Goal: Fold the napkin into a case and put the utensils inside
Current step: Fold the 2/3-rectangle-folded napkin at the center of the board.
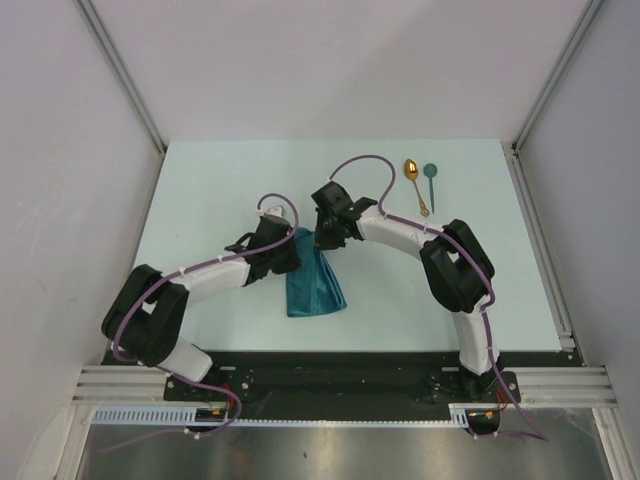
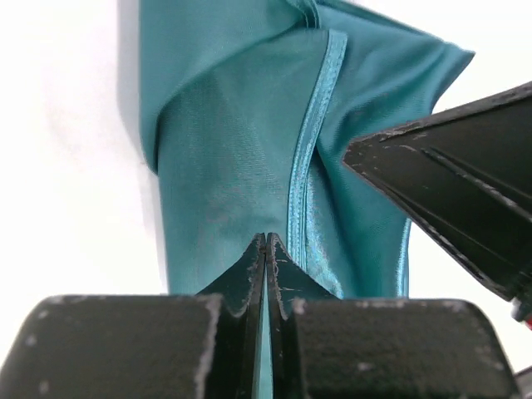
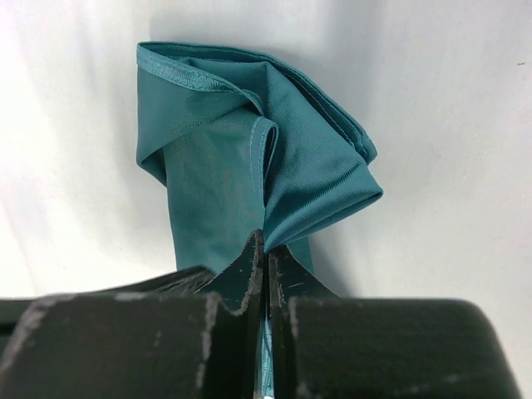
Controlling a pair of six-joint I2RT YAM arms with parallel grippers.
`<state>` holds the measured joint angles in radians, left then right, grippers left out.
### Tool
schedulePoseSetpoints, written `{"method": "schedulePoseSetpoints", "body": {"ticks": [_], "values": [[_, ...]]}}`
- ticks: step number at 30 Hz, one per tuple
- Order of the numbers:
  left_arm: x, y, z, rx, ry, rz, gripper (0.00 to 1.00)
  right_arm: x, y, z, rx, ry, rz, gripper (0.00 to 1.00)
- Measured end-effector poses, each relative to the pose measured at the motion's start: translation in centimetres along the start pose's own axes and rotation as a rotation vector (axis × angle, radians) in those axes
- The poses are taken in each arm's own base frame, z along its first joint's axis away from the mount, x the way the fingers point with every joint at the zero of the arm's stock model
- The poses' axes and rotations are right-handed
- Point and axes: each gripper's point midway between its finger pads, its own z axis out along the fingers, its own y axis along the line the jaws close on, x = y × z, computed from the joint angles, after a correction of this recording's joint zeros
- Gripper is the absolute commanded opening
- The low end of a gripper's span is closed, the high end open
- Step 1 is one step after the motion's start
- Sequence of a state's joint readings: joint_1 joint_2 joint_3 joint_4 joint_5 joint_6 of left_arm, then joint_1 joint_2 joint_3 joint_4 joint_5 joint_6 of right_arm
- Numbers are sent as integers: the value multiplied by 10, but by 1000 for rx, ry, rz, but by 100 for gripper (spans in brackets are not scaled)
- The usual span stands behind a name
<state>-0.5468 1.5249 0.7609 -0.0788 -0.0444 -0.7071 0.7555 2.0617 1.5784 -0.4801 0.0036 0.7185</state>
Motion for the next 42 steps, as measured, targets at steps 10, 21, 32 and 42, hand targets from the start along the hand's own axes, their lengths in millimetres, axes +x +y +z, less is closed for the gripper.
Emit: {"method": "schedulePoseSetpoints", "body": {"ticks": [10, 21, 32, 42], "values": [[-7, 21, -2, -38, 19, -53, 2, -3, 1, 0, 6, -8, 0, 0], [7, -19, -33, 142, -68, 58, 62, 1, 6, 6, 25, 6, 88, 0], [47, -57, -26, 111, -156, 234, 65, 11, 9, 5, 54, 38, 246, 0], [24, -43, -44, 90, -188, 172, 49, 10, 17, 2, 10, 54, 157, 0]]}}
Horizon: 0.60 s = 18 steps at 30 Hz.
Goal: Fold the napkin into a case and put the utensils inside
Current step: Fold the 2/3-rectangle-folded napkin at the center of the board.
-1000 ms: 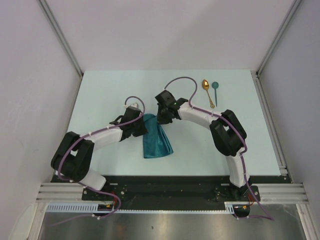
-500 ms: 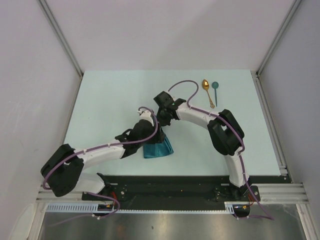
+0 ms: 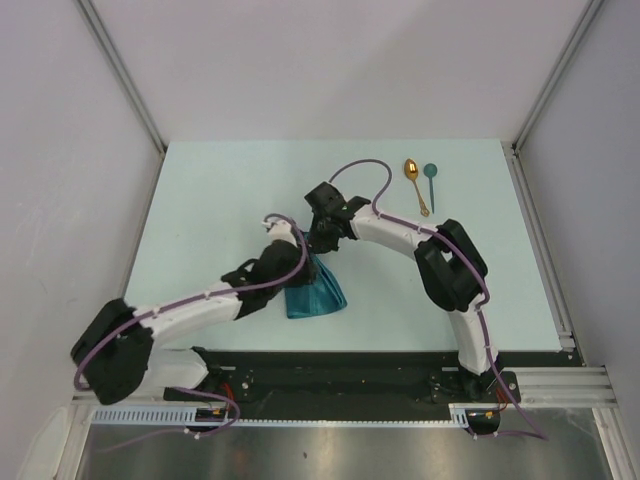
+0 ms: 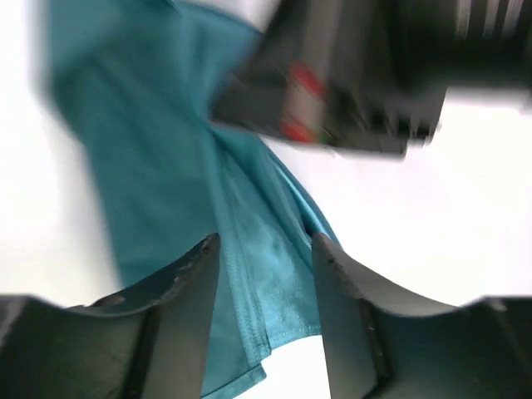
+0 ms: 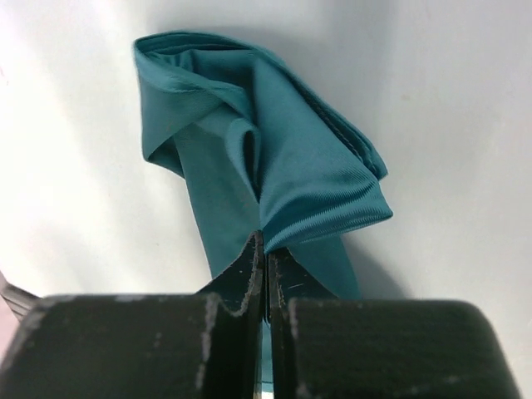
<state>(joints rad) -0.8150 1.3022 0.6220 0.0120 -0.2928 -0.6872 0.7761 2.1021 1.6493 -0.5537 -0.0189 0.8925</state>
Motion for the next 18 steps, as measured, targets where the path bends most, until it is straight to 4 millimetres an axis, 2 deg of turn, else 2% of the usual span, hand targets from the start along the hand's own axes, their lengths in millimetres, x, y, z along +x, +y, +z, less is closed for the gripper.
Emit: {"method": "schedulePoseSetpoints", "body": {"ticks": [3, 6, 8, 11, 15, 18], "values": [[-39, 19, -14, 3, -70, -106, 43, -5, -3, 4, -32, -3, -70, 0], [-58, 42, -15, -20, -72, -181, 35, -6, -15, 11, -53, 11, -125, 0], [-61, 58, -9, -46, -31, -224, 29, -7, -25, 14, -65, 25, -151, 0], [-60, 72, 5, -75, 41, -262, 18, -12, -35, 16, -82, 35, -192, 0], [-68, 73, 33, -81, 110, -282, 8, -26, -38, 16, -110, 13, -246, 0], [-75, 71, 50, -70, 127, -292, 0, -27, -35, 16, -127, 5, -289, 0]]}}
